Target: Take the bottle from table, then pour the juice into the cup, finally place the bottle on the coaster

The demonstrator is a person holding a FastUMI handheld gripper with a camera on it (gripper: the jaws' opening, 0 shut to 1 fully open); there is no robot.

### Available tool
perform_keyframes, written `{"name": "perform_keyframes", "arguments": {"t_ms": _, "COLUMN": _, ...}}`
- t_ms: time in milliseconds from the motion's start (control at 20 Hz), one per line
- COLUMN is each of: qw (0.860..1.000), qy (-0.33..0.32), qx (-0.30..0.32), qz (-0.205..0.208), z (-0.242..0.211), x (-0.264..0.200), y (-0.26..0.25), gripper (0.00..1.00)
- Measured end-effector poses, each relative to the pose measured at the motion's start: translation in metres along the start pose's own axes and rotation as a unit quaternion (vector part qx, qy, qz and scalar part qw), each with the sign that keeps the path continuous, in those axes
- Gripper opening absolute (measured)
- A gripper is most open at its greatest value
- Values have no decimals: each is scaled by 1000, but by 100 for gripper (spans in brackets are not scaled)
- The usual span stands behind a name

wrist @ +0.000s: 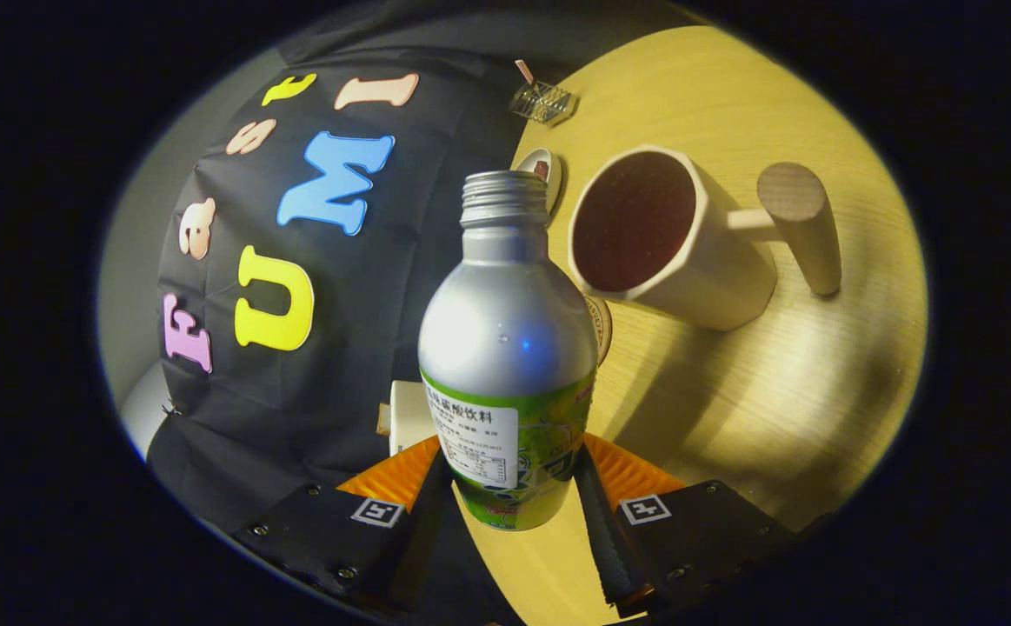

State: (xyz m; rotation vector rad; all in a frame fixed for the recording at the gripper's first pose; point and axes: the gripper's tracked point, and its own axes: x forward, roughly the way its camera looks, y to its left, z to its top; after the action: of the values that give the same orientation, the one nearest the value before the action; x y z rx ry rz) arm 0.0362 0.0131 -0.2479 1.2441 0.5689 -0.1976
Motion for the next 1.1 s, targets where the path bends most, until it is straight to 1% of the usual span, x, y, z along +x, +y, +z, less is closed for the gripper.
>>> {"name": "perform_keyframes", "arguments": {"t_ms": 200, "qw": 997, "qy": -19, "qx": -75, "qz": -19, "z": 3, "x": 2, "y": -2, "gripper": 75}}
{"name": "perform_keyframes", "arguments": {"t_ms": 450, "qw": 987, "qy": -49, "qx": -151, "qz": -38, "z": 3, "x": 7, "y": 3, "gripper": 75}}
{"name": "perform_keyframes", "arguments": {"t_ms": 650, "qw": 974, "qy": -78, "qx": -205, "qz": -63, "z": 14, "x": 13, "y": 4, "gripper": 75}}
{"name": "perform_keyframes", "arguments": {"t_ms": 900, "qw": 959, "qy": -107, "qx": -252, "qz": -75, "z": 28, "x": 25, "y": 12, "gripper": 75}}
{"name": "perform_keyframes", "arguments": {"t_ms": 1000, "qw": 950, "qy": -115, "qx": -278, "qz": -86, "z": 33, "x": 32, "y": 13, "gripper": 75}}
{"name": "perform_keyframes", "arguments": {"t_ms": 1100, "qw": 944, "qy": -114, "qx": -295, "qz": -94, "z": 36, "x": 39, "y": 13, "gripper": 75}}
